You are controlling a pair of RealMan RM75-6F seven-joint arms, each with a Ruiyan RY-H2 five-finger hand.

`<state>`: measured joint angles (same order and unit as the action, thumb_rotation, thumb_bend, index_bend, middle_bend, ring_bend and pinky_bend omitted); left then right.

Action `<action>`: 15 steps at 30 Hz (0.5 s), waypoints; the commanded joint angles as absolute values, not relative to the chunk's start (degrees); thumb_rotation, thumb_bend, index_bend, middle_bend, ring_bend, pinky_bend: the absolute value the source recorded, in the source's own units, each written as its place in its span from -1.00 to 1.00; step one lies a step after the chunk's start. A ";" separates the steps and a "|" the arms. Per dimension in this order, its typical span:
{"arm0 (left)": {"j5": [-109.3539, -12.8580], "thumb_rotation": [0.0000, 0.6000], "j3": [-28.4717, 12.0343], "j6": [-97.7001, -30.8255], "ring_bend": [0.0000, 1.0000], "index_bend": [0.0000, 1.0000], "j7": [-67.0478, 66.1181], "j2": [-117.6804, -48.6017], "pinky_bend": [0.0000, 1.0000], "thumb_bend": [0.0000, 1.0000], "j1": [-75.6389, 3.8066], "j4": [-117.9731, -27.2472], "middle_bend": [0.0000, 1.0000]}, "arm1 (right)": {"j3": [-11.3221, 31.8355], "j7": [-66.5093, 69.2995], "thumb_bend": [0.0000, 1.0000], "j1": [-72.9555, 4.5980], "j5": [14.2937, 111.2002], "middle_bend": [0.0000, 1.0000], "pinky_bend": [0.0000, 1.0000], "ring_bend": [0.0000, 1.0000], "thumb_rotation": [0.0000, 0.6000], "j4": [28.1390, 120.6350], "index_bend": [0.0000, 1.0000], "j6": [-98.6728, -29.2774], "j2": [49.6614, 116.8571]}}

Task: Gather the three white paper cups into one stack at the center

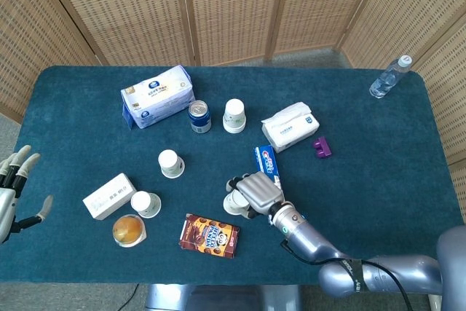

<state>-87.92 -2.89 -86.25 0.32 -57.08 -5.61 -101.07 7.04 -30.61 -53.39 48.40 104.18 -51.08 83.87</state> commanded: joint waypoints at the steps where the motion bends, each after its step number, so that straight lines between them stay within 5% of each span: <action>1: -87.84 0.18 -2.89 -86.18 -0.99 -1.00 0.41 -57.15 -0.77 -0.07 -5.64 -100.92 -0.95 | 6.59 -31.44 -0.28 -53.65 47.37 -0.44 0.35 -0.44 1.00 104.64 -0.64 -51.79 83.20; 15: -88.05 0.19 -2.76 -85.01 -1.00 -1.00 0.20 -57.10 -0.77 -0.07 -6.40 -100.95 -0.96 | 4.54 -31.87 -0.28 -51.84 47.44 -0.59 0.27 -0.60 1.00 114.03 -0.96 -56.21 75.48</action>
<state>-88.06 -2.77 -85.02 0.21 -57.11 -6.39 -100.94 4.64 -32.82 -52.67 46.34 112.88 -55.23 76.55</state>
